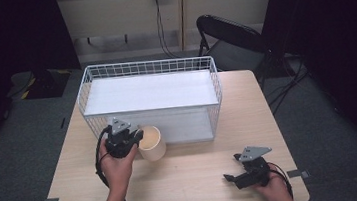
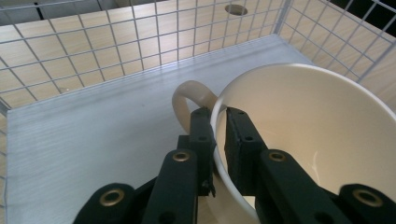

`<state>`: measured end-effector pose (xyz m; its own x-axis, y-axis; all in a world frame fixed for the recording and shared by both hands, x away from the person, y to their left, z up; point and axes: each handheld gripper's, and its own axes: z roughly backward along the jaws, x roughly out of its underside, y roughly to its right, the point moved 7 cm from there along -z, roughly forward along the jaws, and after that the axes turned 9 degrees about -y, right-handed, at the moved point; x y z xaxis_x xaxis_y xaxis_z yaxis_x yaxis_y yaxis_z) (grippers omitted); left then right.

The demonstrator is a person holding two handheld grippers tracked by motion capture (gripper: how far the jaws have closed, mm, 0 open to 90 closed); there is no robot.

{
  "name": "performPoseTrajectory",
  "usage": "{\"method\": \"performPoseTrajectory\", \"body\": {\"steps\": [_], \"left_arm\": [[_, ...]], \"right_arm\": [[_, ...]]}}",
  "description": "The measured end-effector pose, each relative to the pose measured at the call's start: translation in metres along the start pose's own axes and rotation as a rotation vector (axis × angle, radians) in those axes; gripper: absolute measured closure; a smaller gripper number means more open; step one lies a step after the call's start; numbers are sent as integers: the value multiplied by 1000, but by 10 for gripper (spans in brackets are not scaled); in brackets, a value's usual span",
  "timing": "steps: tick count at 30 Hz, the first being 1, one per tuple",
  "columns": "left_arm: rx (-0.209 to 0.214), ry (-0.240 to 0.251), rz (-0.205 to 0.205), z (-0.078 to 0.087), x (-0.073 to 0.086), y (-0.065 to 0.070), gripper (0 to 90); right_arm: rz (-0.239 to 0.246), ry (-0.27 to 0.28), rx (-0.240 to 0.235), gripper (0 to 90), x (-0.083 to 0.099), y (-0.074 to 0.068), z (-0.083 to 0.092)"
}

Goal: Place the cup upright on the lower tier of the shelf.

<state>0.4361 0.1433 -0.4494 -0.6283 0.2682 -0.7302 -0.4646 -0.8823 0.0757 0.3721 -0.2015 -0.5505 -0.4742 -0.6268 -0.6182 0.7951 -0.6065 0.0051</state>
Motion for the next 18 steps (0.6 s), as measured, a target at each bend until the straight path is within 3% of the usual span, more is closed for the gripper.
{"method": "performPoseTrajectory", "body": {"steps": [18], "left_arm": [[-66,38,33,-4,-6,-7,818]], "right_arm": [[0,0,0,136,0,0,0]]}}
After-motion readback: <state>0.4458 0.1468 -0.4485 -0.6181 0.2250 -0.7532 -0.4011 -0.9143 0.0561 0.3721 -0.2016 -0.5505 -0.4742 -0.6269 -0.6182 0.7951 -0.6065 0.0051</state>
